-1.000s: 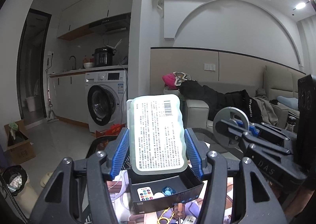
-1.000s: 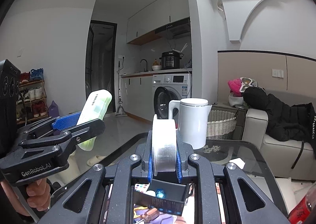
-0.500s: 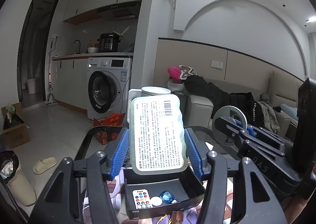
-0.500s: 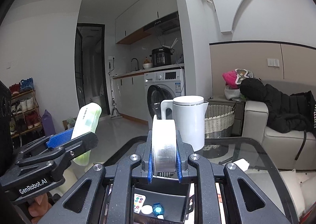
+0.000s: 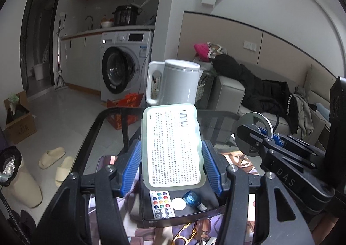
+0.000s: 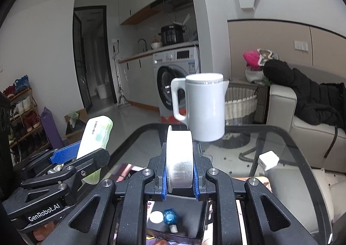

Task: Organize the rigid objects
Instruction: 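Lift the container and silver hub and carry both over the black box, then lower the container and hub into the box and open both tools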

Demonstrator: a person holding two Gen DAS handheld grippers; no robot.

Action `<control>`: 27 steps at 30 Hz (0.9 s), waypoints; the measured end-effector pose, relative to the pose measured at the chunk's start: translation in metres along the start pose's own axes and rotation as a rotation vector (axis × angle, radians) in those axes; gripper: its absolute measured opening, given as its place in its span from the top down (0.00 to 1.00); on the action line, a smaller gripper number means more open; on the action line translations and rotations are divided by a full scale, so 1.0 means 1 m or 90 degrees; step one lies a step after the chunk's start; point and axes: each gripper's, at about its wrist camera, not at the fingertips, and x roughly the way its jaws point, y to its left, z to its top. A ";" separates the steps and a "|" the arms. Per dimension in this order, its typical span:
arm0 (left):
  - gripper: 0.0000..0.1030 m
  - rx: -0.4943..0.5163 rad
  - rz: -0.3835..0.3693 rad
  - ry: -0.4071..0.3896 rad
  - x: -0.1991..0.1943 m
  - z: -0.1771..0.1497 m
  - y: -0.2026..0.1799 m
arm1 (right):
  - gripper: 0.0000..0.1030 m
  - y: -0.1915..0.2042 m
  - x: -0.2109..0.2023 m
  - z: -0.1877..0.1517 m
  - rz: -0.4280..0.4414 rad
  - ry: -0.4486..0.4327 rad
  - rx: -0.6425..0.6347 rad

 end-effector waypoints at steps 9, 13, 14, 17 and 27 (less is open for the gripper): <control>0.46 0.029 -0.007 0.105 0.040 -0.016 -0.009 | 0.84 -0.007 0.044 -0.021 -0.006 0.131 0.009; 0.48 0.022 -0.003 0.173 0.058 -0.027 -0.006 | 0.84 -0.009 0.057 -0.031 -0.006 0.177 0.011; 0.50 0.022 -0.005 0.186 0.061 -0.029 -0.006 | 0.84 -0.012 0.062 -0.034 0.003 0.195 0.017; 0.61 0.045 -0.002 0.211 0.066 -0.035 -0.011 | 0.84 -0.016 0.076 -0.049 0.022 0.254 0.023; 0.66 0.056 0.014 0.285 0.080 -0.048 -0.012 | 0.84 -0.014 0.095 -0.073 0.038 0.351 0.009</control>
